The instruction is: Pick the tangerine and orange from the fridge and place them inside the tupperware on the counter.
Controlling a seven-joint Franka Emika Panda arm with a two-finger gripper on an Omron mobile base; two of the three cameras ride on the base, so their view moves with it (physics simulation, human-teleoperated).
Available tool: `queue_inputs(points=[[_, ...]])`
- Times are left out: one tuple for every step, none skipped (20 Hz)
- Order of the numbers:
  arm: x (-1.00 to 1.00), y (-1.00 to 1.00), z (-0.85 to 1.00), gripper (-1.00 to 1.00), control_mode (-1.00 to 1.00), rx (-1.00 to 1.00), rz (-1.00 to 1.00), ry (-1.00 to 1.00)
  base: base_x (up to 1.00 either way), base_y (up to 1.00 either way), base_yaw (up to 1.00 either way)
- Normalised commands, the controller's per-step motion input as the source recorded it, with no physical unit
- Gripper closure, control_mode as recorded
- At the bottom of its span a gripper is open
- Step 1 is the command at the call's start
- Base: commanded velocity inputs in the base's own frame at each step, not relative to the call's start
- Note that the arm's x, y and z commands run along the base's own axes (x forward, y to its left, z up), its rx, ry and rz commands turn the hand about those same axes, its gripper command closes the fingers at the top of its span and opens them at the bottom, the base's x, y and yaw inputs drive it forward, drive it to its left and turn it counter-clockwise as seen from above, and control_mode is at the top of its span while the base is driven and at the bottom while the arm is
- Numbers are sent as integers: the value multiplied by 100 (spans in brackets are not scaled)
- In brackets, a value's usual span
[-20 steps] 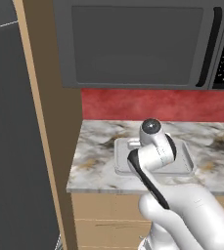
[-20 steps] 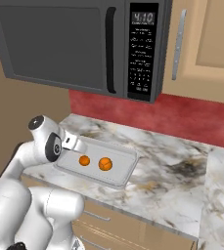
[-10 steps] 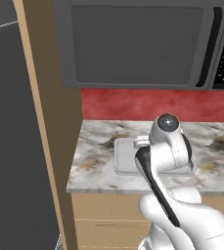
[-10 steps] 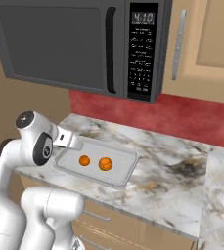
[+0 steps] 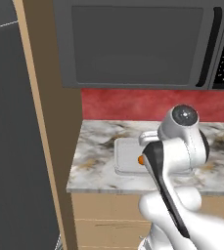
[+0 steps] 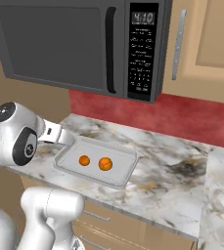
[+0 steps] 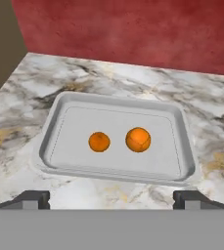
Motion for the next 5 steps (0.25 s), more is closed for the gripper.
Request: queue_inputs(points=[[-55,10,64,-100,-100,0,0,0,0,0,0],[-54,10,64,-100,-100,0,0,1,0,0,0],[-54,11,66,-100,-100,0,0,1,0,0,0],[-55,10,66,-100,-100,0,0,2,0,0,0],[-58,6,67,-100,-100,0,0,1,0,0,0]])
